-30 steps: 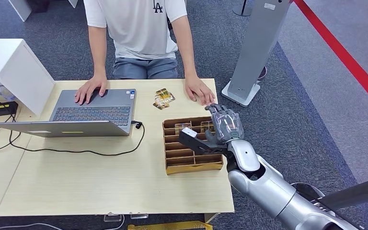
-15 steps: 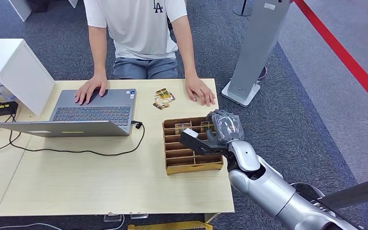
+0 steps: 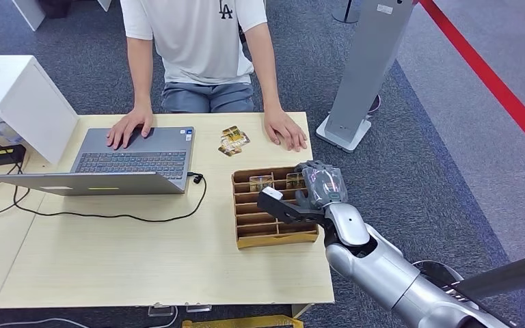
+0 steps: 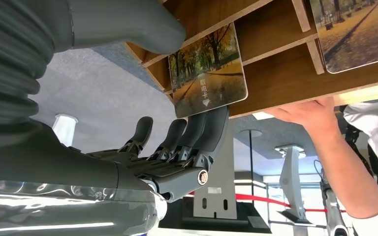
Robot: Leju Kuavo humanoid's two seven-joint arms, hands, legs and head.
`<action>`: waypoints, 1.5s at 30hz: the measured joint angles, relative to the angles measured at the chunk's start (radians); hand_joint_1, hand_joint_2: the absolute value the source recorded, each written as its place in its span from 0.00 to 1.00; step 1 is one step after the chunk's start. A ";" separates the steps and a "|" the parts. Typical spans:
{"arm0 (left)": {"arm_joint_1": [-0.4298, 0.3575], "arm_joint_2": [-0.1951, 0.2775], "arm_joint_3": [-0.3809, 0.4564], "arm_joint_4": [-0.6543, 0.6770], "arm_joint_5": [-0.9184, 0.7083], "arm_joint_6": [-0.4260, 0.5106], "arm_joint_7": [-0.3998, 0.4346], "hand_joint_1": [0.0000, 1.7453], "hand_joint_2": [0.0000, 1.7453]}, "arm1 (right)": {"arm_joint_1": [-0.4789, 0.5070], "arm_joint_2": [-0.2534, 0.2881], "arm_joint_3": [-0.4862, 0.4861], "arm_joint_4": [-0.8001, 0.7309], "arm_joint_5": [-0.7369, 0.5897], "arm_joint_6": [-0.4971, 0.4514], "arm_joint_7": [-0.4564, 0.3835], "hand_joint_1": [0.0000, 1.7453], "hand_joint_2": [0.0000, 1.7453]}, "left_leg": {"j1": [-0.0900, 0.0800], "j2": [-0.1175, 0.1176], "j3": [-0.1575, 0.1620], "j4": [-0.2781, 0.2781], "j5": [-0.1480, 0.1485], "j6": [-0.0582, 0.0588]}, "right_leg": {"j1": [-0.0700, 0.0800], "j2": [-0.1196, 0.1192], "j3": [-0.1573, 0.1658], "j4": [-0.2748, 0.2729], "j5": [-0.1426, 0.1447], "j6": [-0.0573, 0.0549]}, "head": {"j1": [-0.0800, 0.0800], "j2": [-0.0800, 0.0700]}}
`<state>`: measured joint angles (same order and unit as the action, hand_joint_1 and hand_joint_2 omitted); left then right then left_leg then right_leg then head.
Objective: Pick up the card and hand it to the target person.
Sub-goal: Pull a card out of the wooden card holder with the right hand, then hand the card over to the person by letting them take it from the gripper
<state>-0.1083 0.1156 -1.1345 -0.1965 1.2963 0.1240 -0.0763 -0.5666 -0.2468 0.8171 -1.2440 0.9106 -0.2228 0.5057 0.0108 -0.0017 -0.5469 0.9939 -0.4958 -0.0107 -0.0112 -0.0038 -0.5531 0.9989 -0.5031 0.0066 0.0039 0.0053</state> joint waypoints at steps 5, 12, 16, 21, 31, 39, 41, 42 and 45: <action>0.000 0.000 0.000 0.000 0.000 0.000 0.000 0.00 0.00 | -0.001 0.000 0.000 -0.005 0.006 0.000 0.008 0.52 1.00 | 0.000 0.000 0.000 0.000 0.000 0.000 | 0.000 0.000 0.000 0.000 0.000 0.000 | 0.000 0.000; 0.000 0.000 0.000 0.000 0.000 0.000 0.001 0.00 0.00 | -0.002 0.000 0.000 -0.009 0.008 0.000 0.008 0.94 1.00 | 0.000 0.000 0.000 0.000 0.000 0.000 | 0.000 0.000 0.000 0.000 0.000 0.000 | 0.000 0.000; 0.000 0.000 0.000 0.000 0.000 0.000 0.001 0.00 0.00 | -0.004 0.000 0.000 -0.011 0.004 0.000 0.007 0.94 1.00 | 0.000 0.000 0.000 0.000 0.000 0.000 | 0.000 0.000 0.000 0.000 0.000 0.000 | 0.000 0.000; 0.000 0.000 0.000 0.000 0.000 0.000 0.001 0.00 0.00 | -0.006 0.000 0.000 -0.011 -0.003 0.000 0.006 0.95 1.00 | 0.000 0.000 0.000 0.000 0.000 0.000 | 0.000 0.000 0.000 0.000 0.000 0.000 | 0.000 0.000; 0.000 0.000 0.000 0.000 0.000 -0.012 -0.008 0.00 1.00 | -0.007 0.000 0.000 -0.011 -0.008 0.000 0.006 0.95 1.00 | 0.000 0.000 0.000 0.000 0.000 0.000 | 0.000 0.000 0.000 0.000 0.000 0.000 | 0.000 0.000; 0.001 0.000 0.000 0.000 0.007 -0.009 -0.013 0.00 1.00 | -0.008 -0.008 -0.001 -0.047 -0.013 -0.020 0.009 0.95 1.00 | 0.000 0.000 0.000 0.000 0.000 0.000 | 0.000 0.000 0.000 0.000 0.000 0.000 | 0.000 0.000; 0.001 0.000 0.000 0.000 0.010 -0.009 -0.013 0.00 1.00 | -0.009 -0.016 -0.005 -0.082 -0.009 -0.040 0.014 0.95 1.00 | 0.000 0.000 0.000 0.000 0.000 0.000 | 0.000 0.000 0.000 0.000 0.000 0.000 | 0.000 0.000; 0.002 0.000 0.000 0.000 0.012 -0.008 -0.013 0.00 1.00 | -0.010 -0.021 -0.009 -0.102 -0.005 -0.051 0.016 0.95 1.00 | 0.000 0.000 0.000 0.000 0.000 0.000 | 0.000 0.000 0.000 0.000 0.000 0.000 | 0.000 0.000; 0.003 0.000 0.000 0.000 0.016 -0.006 -0.013 0.00 1.00 | -0.010 -0.035 -0.028 -0.172 0.023 -0.099 0.023 0.95 1.00 | 0.000 0.000 0.000 0.000 0.000 0.000 | 0.000 0.000 0.000 0.000 0.000 0.000 | 0.000 0.000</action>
<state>-0.1054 0.1156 -1.1341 -0.1965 1.3127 0.1180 -0.0889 -0.5764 -0.2816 0.7890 -1.4155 0.9332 -0.3217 0.5290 0.0108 -0.0016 -0.5465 0.9940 -0.4958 -0.0107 -0.0112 -0.0036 -0.5532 0.9989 -0.5030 0.0066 0.0037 0.0053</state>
